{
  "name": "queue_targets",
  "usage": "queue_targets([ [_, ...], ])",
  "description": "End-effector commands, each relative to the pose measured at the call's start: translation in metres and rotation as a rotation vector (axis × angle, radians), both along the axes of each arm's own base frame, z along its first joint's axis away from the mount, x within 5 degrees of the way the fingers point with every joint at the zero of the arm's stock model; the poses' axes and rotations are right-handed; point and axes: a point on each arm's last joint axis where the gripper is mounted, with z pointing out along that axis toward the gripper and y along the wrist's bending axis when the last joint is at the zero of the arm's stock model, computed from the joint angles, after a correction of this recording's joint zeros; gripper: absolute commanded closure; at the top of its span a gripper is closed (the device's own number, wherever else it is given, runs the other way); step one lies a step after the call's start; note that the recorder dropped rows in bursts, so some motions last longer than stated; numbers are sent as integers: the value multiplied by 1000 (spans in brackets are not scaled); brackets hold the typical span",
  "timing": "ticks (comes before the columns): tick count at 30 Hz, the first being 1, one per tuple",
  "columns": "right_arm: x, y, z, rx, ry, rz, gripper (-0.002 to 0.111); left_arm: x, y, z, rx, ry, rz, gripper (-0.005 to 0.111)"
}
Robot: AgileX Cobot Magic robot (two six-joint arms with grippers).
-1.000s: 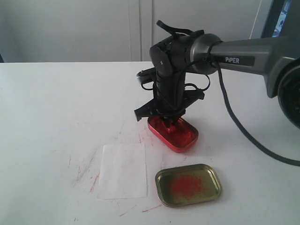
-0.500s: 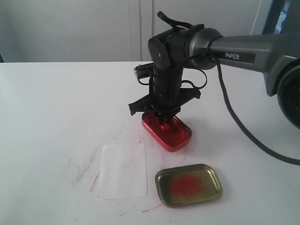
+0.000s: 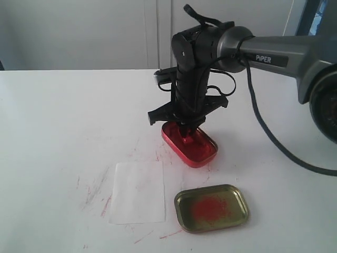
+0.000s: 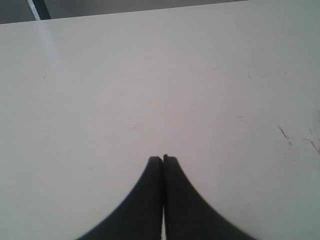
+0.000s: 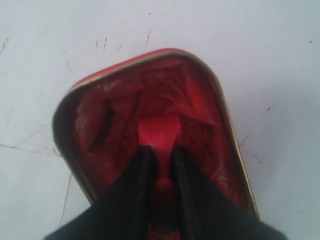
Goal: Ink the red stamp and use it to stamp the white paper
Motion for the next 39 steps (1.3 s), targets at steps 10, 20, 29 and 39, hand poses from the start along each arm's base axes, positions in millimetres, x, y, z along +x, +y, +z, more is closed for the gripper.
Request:
queue_targets([
  [10, 0, -1, 0, -39, -3, -15, 108, 0, -1, -1, -7, -2, -6, 107],
  [20, 7, -8, -4, -14, -5, -81, 108, 0, -1, -1, -7, -2, -6, 107],
  [29, 2, -2, -4, -18, 24, 51, 108, 0, -1, -1, -7, -2, -6, 107],
  [39, 1, -7, 0, -20, 30, -64, 108, 0, -1, -1, -7, -2, -6, 107],
])
